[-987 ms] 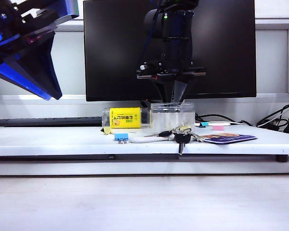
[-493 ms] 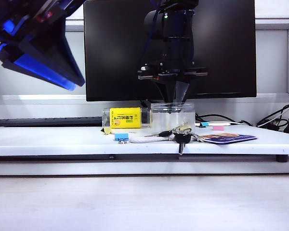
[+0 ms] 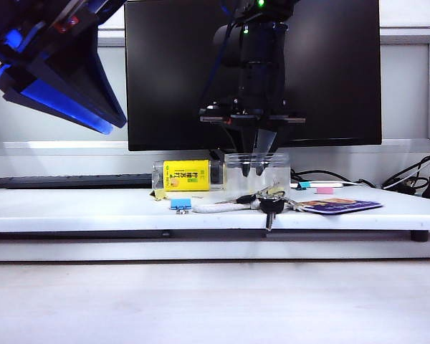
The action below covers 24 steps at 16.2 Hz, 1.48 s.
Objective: Take the clips out of the round transparent plastic box and place them on the table.
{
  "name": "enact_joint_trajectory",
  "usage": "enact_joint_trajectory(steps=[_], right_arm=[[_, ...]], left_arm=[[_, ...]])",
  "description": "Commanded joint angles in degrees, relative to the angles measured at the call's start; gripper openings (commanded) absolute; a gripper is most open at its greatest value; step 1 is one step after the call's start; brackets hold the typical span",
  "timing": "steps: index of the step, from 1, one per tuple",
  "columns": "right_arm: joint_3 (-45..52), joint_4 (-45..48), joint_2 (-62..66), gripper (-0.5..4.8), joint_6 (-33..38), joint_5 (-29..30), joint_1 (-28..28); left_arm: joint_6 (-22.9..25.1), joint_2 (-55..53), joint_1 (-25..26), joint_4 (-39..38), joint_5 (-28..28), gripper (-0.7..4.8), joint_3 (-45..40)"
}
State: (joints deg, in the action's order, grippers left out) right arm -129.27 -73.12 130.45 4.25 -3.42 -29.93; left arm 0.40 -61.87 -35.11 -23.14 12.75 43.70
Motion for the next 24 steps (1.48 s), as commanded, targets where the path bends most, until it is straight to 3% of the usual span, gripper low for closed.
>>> enact_joint_trajectory(steps=[1,3,6,9,14,17,24], right_arm=[[-0.22,0.28,1.05,1.20,0.46,0.13,-0.02],[-0.24,0.31,2.25,1.59,0.50,0.13,-0.02],[-0.24,0.13,3.58,1.58,0.52,0.11,-0.02],[-0.24,0.76,4.37,1.03,0.48,-0.74,-0.02],[-0.35,1.36,4.26,1.02,0.46,-0.94,-0.02],[-1.20,1.11,4.15,0.49,0.44,-1.18,-0.02],[-9.38,-4.61,4.13,0.49,0.48,-2.69,-0.09]], left_arm=[[0.00,0.13,-0.02,0.52,0.37,1.25,0.28],[0.02,0.13,-0.02,0.50,0.35,1.25,0.28],[0.02,0.13,-0.02,0.52,0.33,1.25,0.28],[0.04,0.13,-0.02,0.52,-0.02,1.25,0.28],[0.24,0.13,-0.02,0.52,-0.07,1.25,0.28],[0.24,0.13,-0.02,0.55,-0.07,1.25,0.28],[1.11,0.13,-0.02,0.72,-0.09,1.25,0.28]])
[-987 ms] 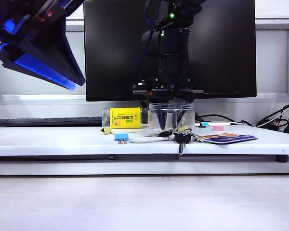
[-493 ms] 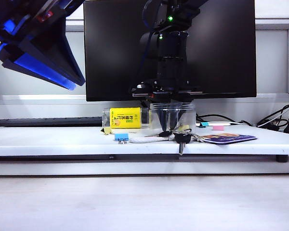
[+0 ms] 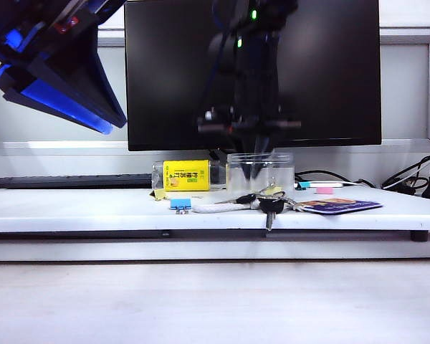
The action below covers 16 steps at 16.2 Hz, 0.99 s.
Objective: Take the clips out of the round transparent plastic box and place them on the table.
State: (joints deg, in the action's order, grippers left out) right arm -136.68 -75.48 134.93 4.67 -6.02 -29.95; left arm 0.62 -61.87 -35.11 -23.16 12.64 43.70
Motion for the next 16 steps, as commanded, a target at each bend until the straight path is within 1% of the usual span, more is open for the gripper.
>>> enact_joint_trajectory(steps=[1,3,4,5,6,8,9,11,14,16], right_arm=[[-3.23,-3.15,-0.35,0.49,0.13,-0.07,-0.09],[-3.89,-3.76,-0.33,0.56,0.83,-0.09,-0.11],[-3.85,-3.76,-0.24,1.05,0.94,-0.04,-0.11],[-3.82,-3.76,-0.22,1.38,0.94,-0.07,-0.11],[-3.78,-3.76,-0.22,1.54,0.98,-0.04,-0.11],[-3.78,-3.82,-0.22,1.61,0.85,0.04,-0.11],[-3.78,-3.87,-0.22,1.69,-0.44,0.17,-0.11],[-3.78,-3.96,-0.22,1.69,-0.76,0.15,-0.11],[-3.78,-4.00,-0.22,1.66,0.24,0.09,-0.11],[-3.78,-4.02,-0.22,1.65,1.16,-1.16,-0.11]], left_arm=[[1.01,0.13,-0.02,0.96,0.02,1.25,0.28],[1.01,0.13,-0.02,1.07,0.02,1.25,0.28],[1.01,0.13,-0.02,1.05,0.04,1.25,0.28],[1.01,0.13,-0.02,1.03,0.04,1.25,0.28],[1.01,0.13,-0.02,0.98,0.04,1.25,0.28],[1.05,0.13,-0.02,1.01,0.04,1.25,0.28],[1.09,0.13,-0.02,1.01,0.04,1.25,0.28],[1.11,0.13,-0.02,0.98,0.04,1.25,0.28],[1.53,0.13,-0.02,0.94,0.04,1.25,0.28],[2.43,0.13,-0.02,0.76,0.02,1.25,0.28]])
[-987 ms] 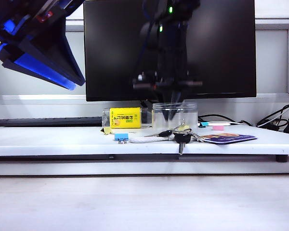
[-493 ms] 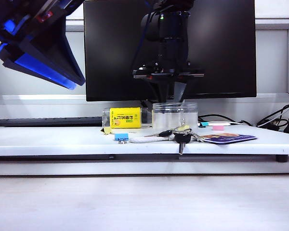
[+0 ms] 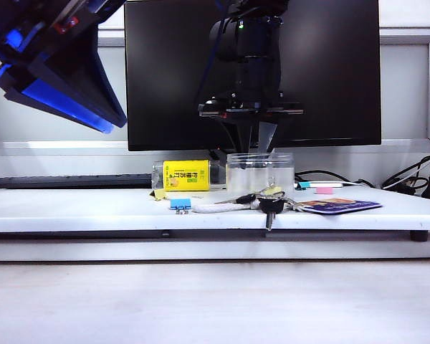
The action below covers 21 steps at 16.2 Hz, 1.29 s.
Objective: Take the clips out of the round transparent plastic box and place them on the table.
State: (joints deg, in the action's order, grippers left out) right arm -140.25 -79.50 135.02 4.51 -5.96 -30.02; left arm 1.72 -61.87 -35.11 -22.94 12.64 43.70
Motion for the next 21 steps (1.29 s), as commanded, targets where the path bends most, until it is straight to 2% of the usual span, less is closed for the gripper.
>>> enact_joint_trajectory(steps=[1,12,14,16,19,21], right_arm=[[-0.22,-0.02,-0.31,1.43,1.29,-2.03,-0.04],[0.55,-0.09,-1.22,1.34,4.61,-3.63,-0.37],[3.06,-0.09,-2.78,1.06,4.59,-4.46,-0.37],[6.73,-0.07,-4.74,1.06,4.52,-6.64,-0.33],[7.85,-0.02,-5.14,1.02,4.59,-5.64,-0.31],[7.87,-0.02,-5.05,0.66,4.74,-5.81,-0.35]], left_arm=[[1.31,0.13,-0.02,0.46,0.02,1.25,0.28],[1.49,0.13,-0.02,0.31,0.02,1.25,0.28],[1.49,0.13,0.00,0.31,0.02,1.25,0.28],[1.49,0.13,0.00,0.35,0.04,1.25,0.28],[1.42,0.13,-0.02,0.39,0.04,1.25,0.28],[1.31,0.13,-0.02,0.00,0.07,1.25,0.28]])
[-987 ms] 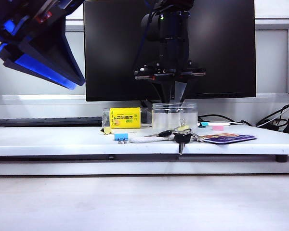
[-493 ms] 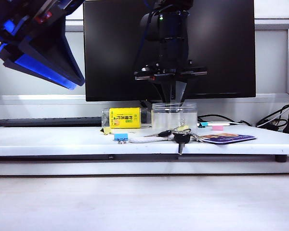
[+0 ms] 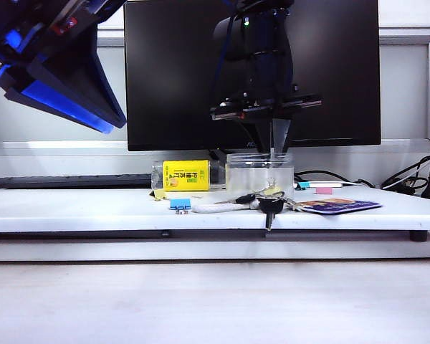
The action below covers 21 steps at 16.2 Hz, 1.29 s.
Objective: Take the clips out of the round transparent plastic box and place them on the table.
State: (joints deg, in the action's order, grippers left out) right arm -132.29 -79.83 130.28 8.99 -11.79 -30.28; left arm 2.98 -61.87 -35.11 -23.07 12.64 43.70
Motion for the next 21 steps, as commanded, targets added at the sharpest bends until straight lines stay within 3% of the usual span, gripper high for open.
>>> enact_joint_trajectory(steps=[1,18,21], right_arm=[[-0.09,0.31,-0.31,0.62,0.37,-0.11,-0.02],[-0.07,1.20,1.62,0.64,1.97,-0.31,0.68],[-0.07,2.38,1.64,0.86,1.97,-0.28,0.74]], left_arm=[[0.04,0.13,-0.02,-0.22,0.04,1.25,0.28],[0.02,0.13,-0.02,-0.42,0.07,1.25,0.28],[0.02,0.13,-0.02,-0.42,0.07,1.25,0.28]])
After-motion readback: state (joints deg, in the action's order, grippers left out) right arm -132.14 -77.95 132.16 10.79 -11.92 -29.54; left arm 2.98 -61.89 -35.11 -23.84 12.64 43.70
